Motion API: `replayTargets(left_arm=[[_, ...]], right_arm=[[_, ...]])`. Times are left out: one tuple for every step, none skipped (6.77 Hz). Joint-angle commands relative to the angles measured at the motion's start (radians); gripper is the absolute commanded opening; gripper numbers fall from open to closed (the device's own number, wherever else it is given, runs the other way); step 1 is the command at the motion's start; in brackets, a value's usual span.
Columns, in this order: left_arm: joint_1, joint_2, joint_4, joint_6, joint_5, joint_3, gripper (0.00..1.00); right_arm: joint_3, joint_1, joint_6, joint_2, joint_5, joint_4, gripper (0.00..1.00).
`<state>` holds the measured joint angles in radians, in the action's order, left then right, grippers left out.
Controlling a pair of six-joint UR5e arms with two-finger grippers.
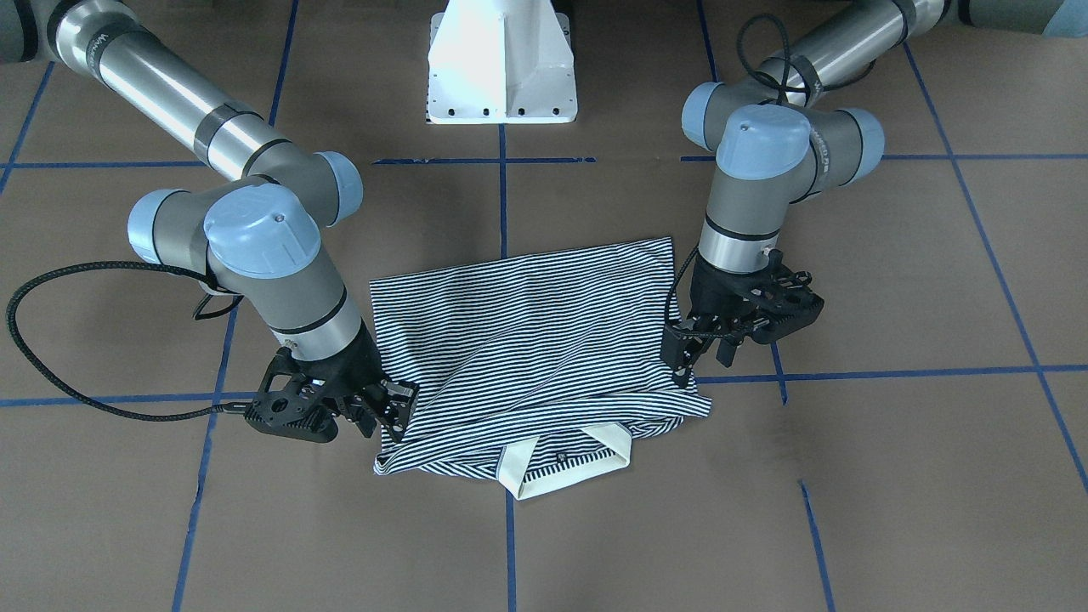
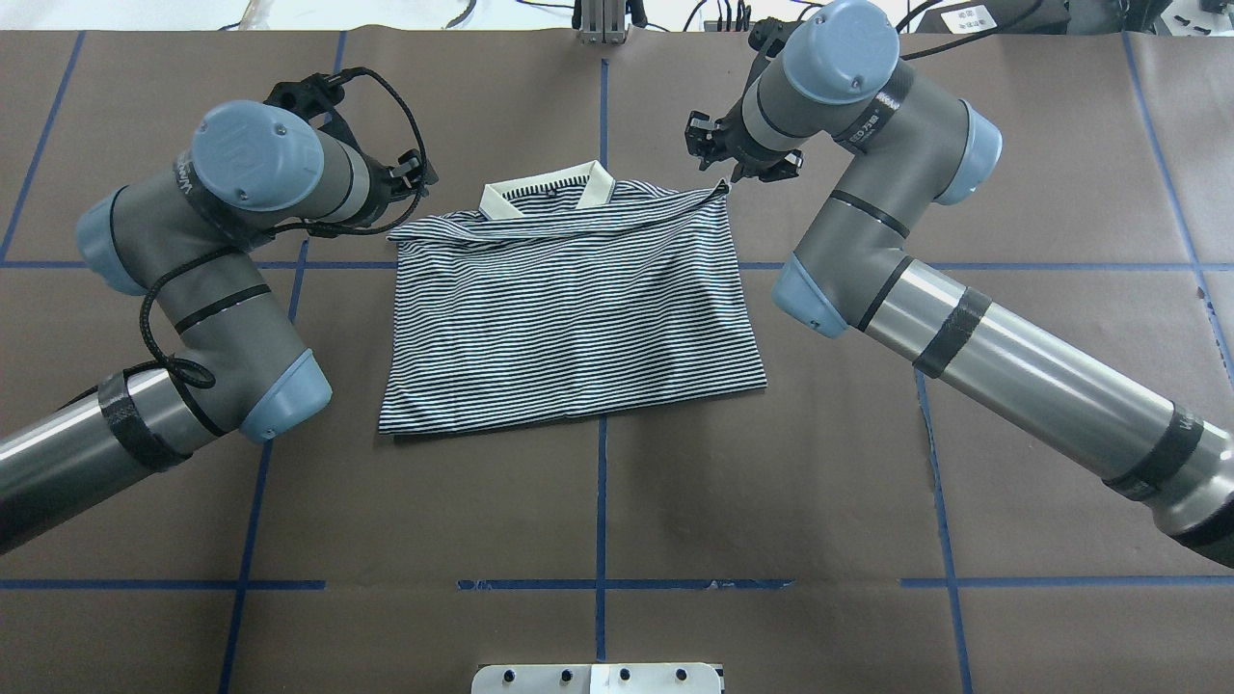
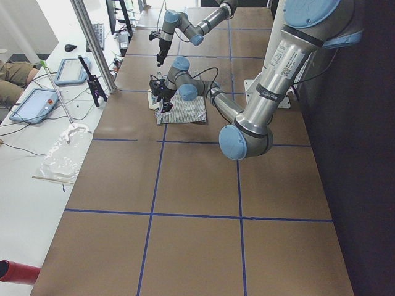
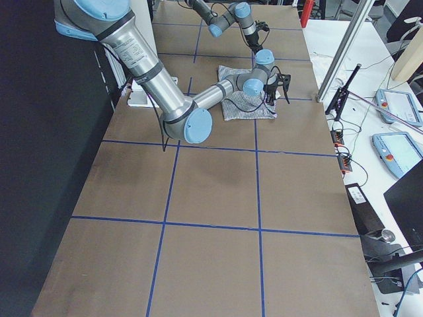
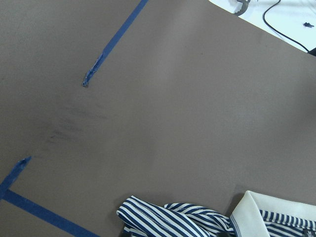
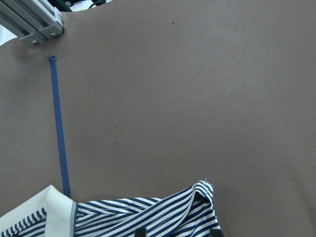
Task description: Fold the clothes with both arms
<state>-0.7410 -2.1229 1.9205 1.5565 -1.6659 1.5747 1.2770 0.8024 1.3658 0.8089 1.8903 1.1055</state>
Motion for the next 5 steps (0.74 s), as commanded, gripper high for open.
replayTargets(left_arm=[[-0.001,0.000,0.002,-0.004,-0.002,0.004,0.99],[-0.001,0.000,-0.001,-0.004,-0.005,0.014,0.99],[-0.001,-0.006,-0.012,-0.004,-0.012,0.042,0.99],[-0.003,0.000,-0.012,-0.003,-0.073,0.077,0.99],[-0.001,0.006,-0.012,0.000,-0.077,0.099,0.99]], right_arm=[[0.008,0.000,0.007,0.003,0.007,-0.001,1.00],[0.054,-0.023,0.012,0.022,0.025,0.013,1.00],[0.162,-0.061,0.021,0.114,0.033,0.031,1.00],[0.274,-0.119,0.035,0.193,0.017,0.089,1.00],[0.362,-0.165,0.047,0.240,-0.009,0.143,1.00]])
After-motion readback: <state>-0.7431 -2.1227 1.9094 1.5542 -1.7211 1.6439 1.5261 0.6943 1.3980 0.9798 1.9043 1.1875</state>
